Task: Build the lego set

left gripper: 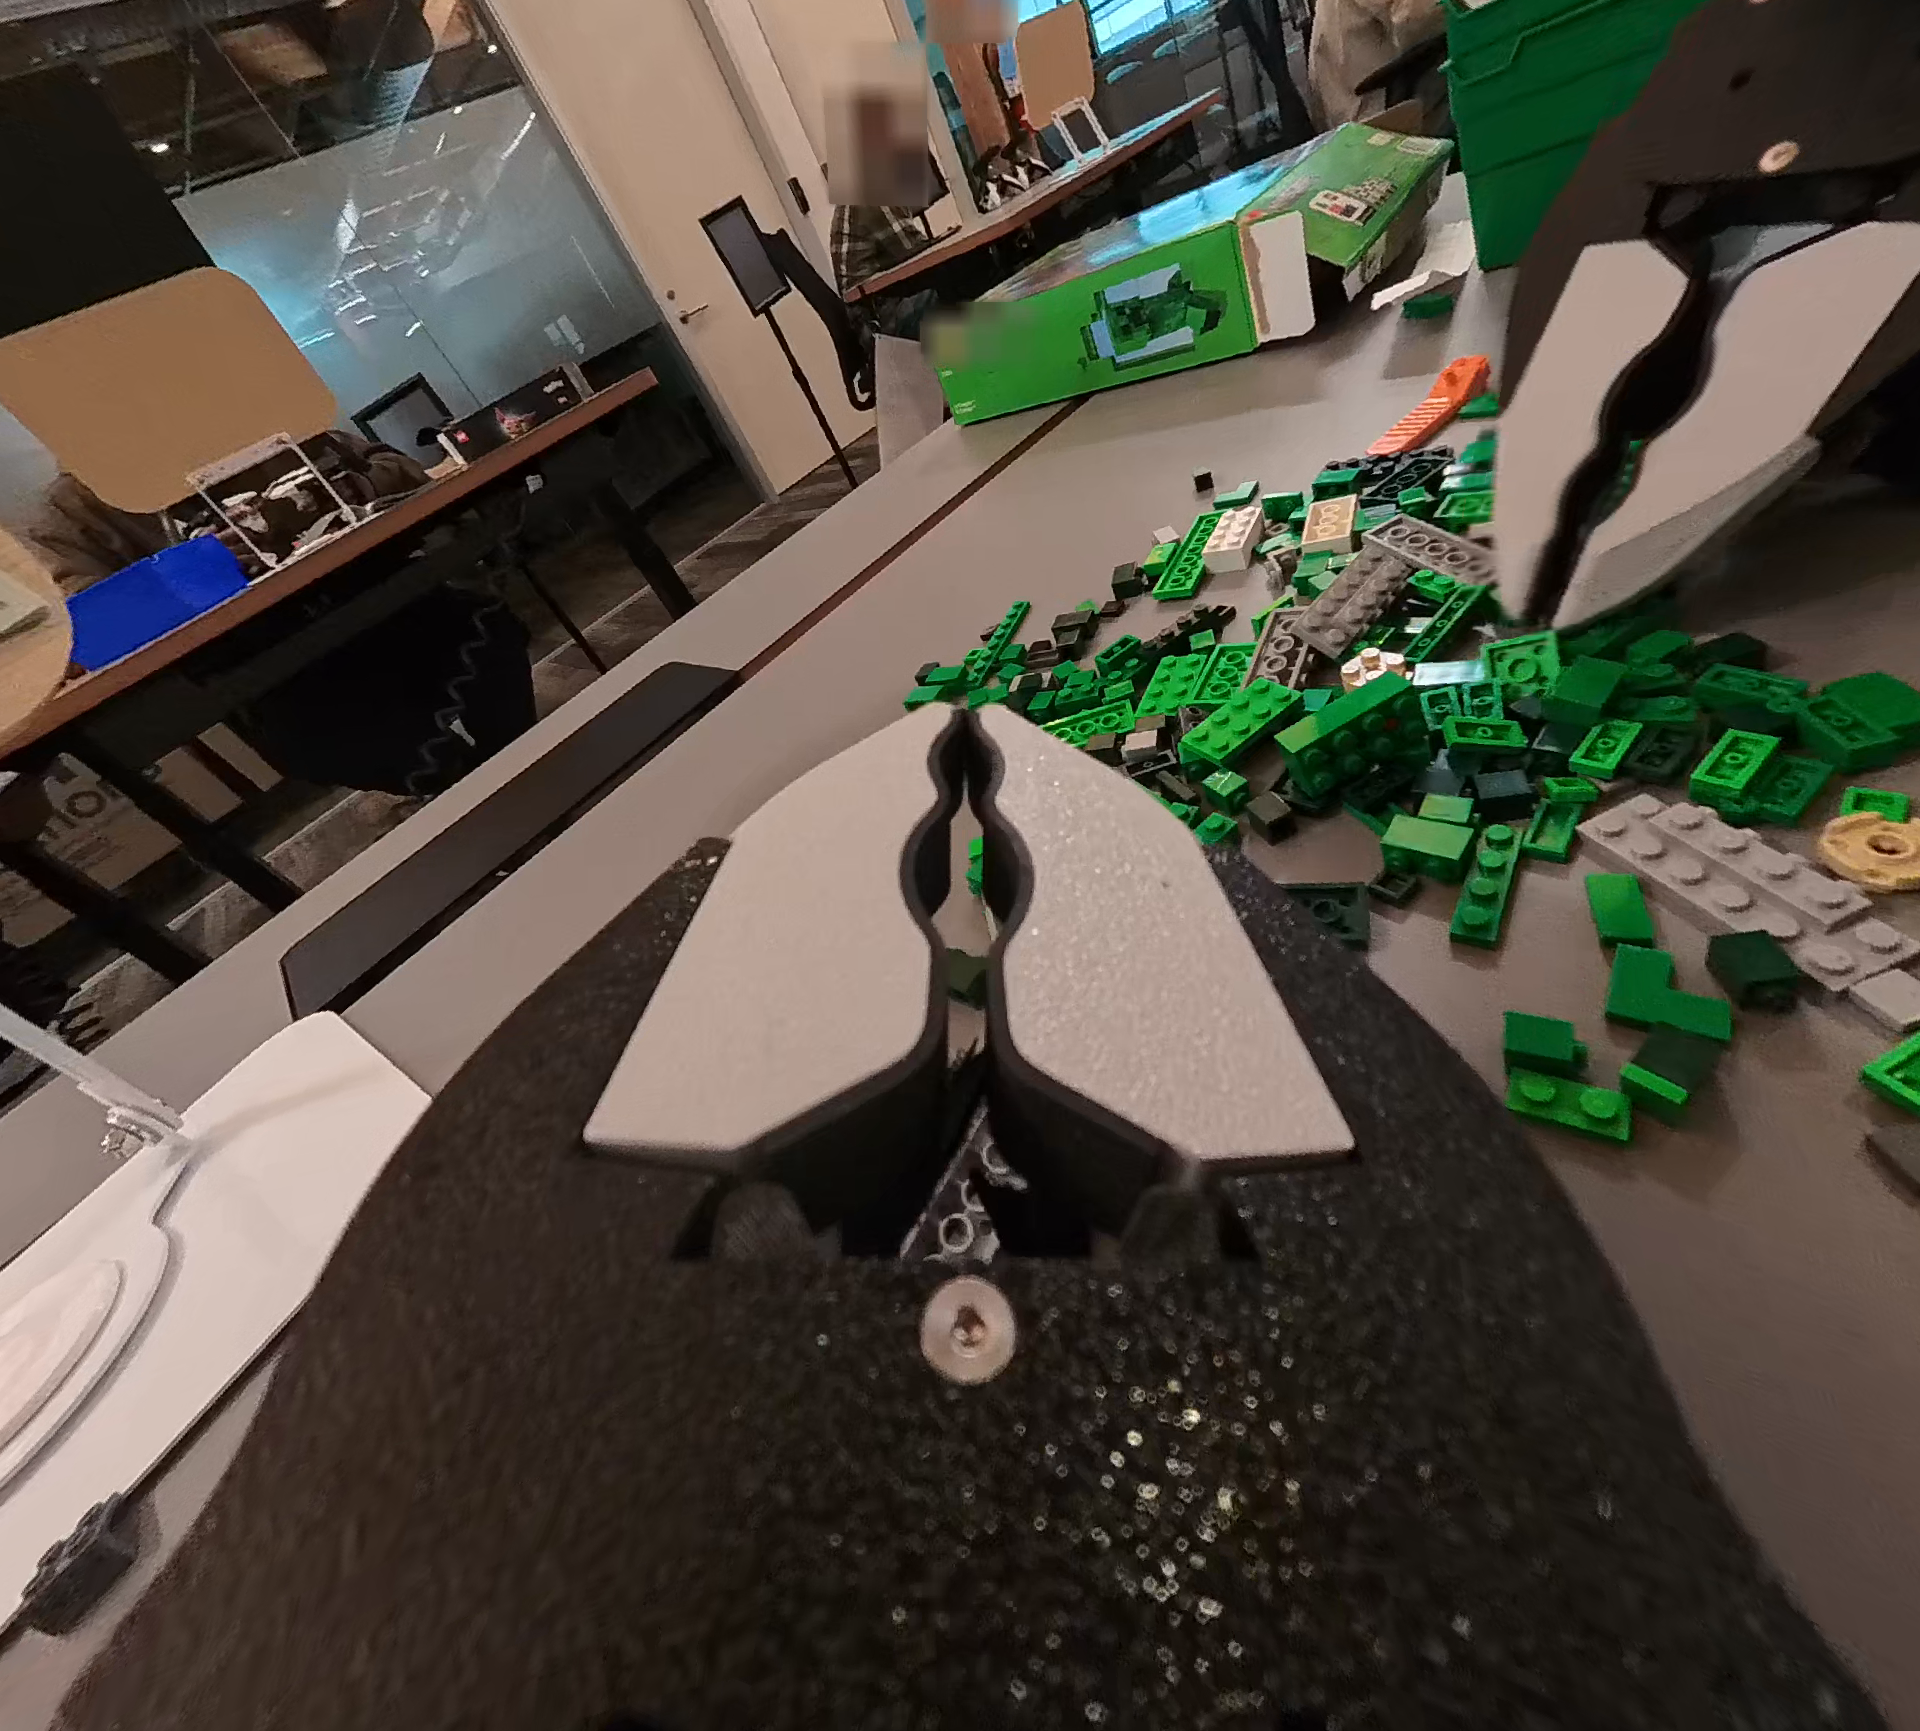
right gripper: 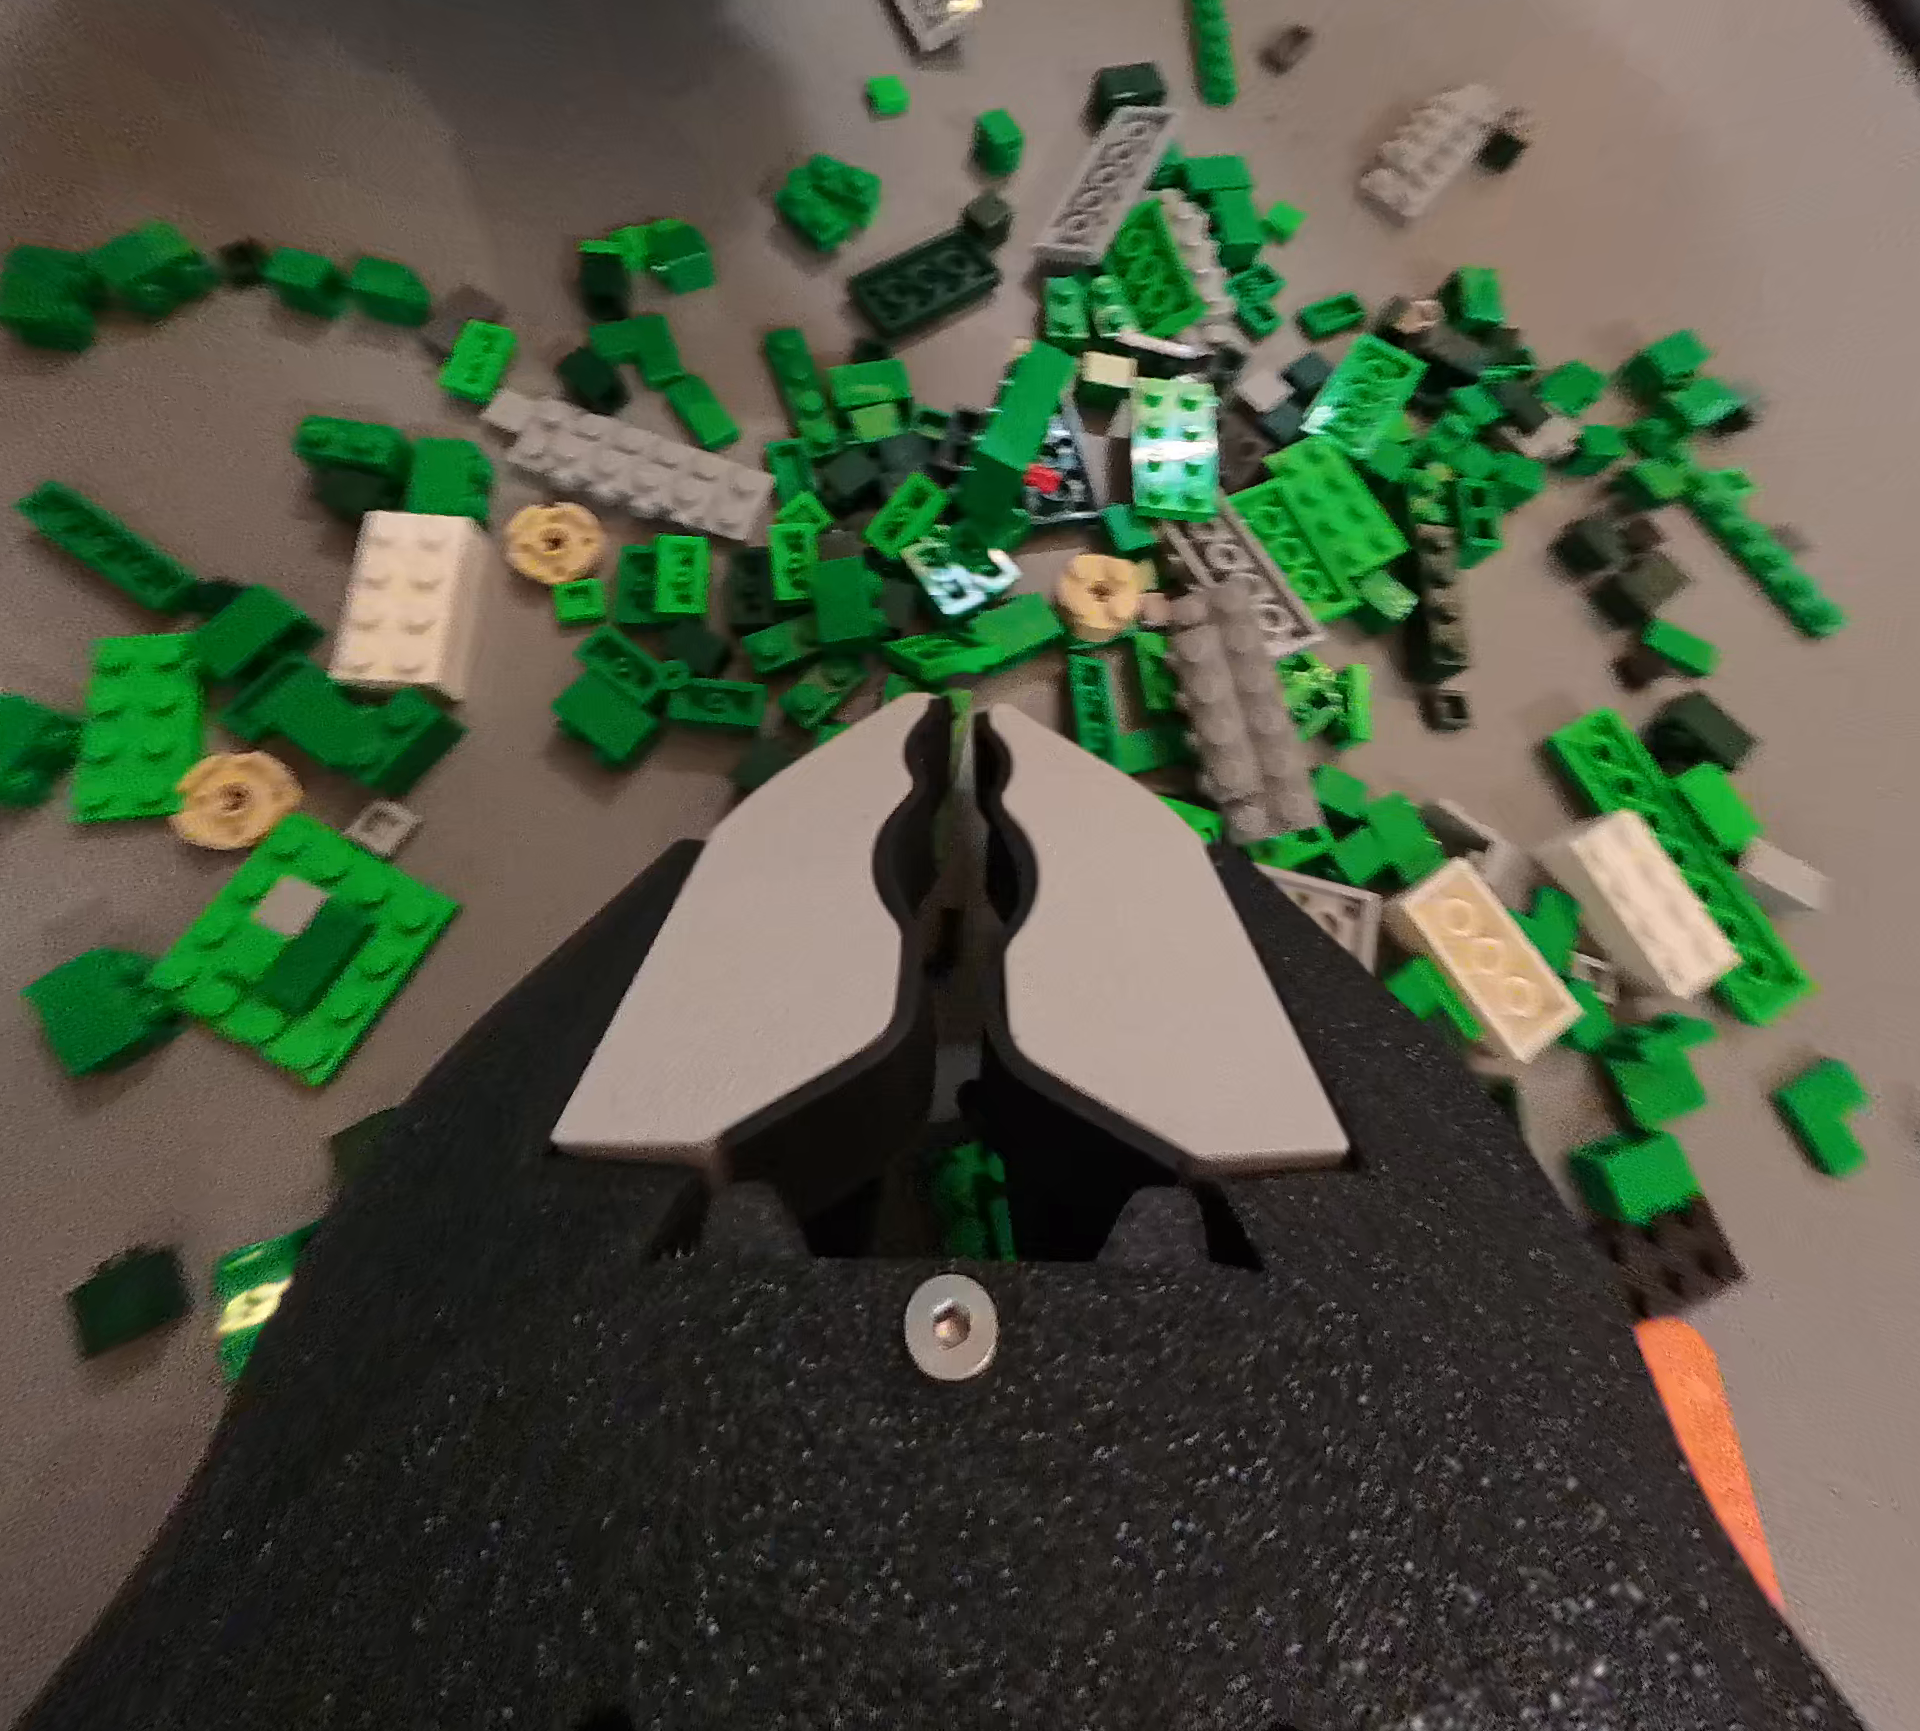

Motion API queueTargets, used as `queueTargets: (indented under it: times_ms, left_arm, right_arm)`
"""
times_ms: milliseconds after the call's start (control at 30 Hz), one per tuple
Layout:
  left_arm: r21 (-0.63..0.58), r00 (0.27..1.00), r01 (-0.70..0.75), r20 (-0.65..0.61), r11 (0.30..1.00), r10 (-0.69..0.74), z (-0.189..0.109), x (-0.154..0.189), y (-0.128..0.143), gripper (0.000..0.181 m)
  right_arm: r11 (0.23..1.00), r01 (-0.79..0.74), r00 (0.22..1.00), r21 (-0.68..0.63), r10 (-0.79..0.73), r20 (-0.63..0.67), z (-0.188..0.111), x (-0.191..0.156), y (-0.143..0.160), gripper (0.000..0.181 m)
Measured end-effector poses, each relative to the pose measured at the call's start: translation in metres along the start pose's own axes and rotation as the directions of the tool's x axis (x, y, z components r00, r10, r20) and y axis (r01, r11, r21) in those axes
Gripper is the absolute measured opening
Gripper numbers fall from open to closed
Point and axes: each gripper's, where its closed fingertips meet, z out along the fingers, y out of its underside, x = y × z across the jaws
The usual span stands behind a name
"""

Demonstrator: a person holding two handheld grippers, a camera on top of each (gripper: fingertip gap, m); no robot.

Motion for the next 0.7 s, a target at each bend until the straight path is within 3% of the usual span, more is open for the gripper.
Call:
queueTargets:
  times_ms: [100,233,333,567,700]
  left_arm:
    - [-0.002,1.0,-0.002,-0.004,1.0,0.002,0.0,0.001,0.0,0.0]
    - [-0.008,1.0,-0.012,-0.013,1.0,0.012,0.001,0.003,0.001,0.0]
    - [-0.015,1.0,-0.023,-0.018,1.0,0.023,0.001,0.004,0.002,0.0]
    - [-0.013,1.0,-0.021,-0.018,1.0,0.021,0.001,0.004,0.001,0.0]
    - [-0.011,1.0,-0.019,-0.016,1.0,0.019,0.001,0.003,0.001,0.0]
  right_arm:
    - [1.0,-0.002,0.999,0.001,0.002,0.052,-0.005,-0.008,-0.002,0.001]
    - [0.995,-0.003,0.98,0.095,0.022,-0.2,-0.017,0.031,-0.012,0.019]
    - [0.998,-0.027,0.96,0.058,0.042,-0.278,-0.015,0.046,-0.004,0.031]
    - [0.999,-0.025,0.956,-0.033,0.014,-0.291,0.002,0.049,0.002,0.035]
    - [0.999,-0.022,0.981,-0.049,0.013,-0.192,0.005,0.034,0.003,0.023]
